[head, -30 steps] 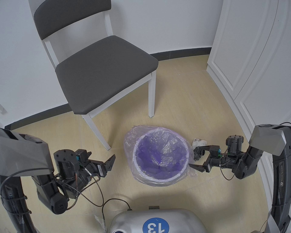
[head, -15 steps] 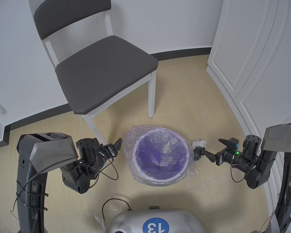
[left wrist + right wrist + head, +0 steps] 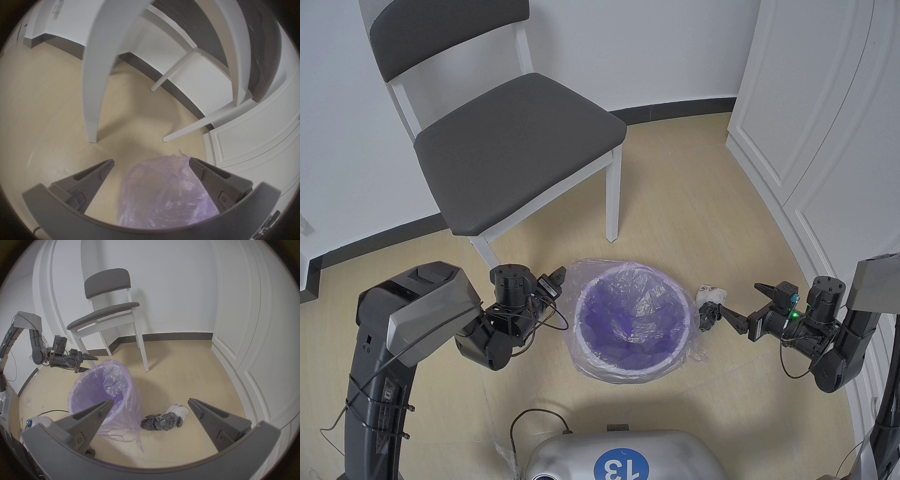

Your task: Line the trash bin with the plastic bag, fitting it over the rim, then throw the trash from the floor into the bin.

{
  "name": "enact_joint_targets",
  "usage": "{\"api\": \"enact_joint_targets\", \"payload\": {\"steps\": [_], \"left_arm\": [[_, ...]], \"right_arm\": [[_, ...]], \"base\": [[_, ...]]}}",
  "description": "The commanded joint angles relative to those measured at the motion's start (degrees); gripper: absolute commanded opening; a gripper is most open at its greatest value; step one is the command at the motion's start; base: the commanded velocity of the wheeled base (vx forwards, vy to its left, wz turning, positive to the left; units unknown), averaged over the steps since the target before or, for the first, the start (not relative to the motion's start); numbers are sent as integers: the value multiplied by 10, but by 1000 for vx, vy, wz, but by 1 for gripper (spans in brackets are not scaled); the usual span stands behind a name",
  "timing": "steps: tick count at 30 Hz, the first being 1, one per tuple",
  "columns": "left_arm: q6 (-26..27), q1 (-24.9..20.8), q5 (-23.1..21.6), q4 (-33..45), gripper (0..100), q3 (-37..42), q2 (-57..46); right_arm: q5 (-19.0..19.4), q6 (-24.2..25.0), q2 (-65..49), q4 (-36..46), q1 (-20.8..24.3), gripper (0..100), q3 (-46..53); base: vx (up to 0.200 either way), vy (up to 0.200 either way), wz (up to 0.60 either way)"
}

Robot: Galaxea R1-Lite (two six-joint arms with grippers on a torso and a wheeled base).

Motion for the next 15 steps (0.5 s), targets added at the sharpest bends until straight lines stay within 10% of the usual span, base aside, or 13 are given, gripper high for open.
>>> {"api": "enact_joint_targets", "payload": {"steps": [1,13,14,15], "left_arm": [[-5,-17,-1,0,100,-10,8],[-9,-24,-2,36,100,-55,25],[-9,-25,-2,37,0,-55,25],[-15,-27,-6,37,0,-57,26]], "right_arm": [[1,-4,-4,-8,0,100,4],[1,-23,2,-8,0,100,9],[1,-23,2,-8,0,100,9],[1,-23,1,-8,0,100,9]], "base": [[0,0,0],[0,0,0],[0,0,0],[0,0,0]]}}
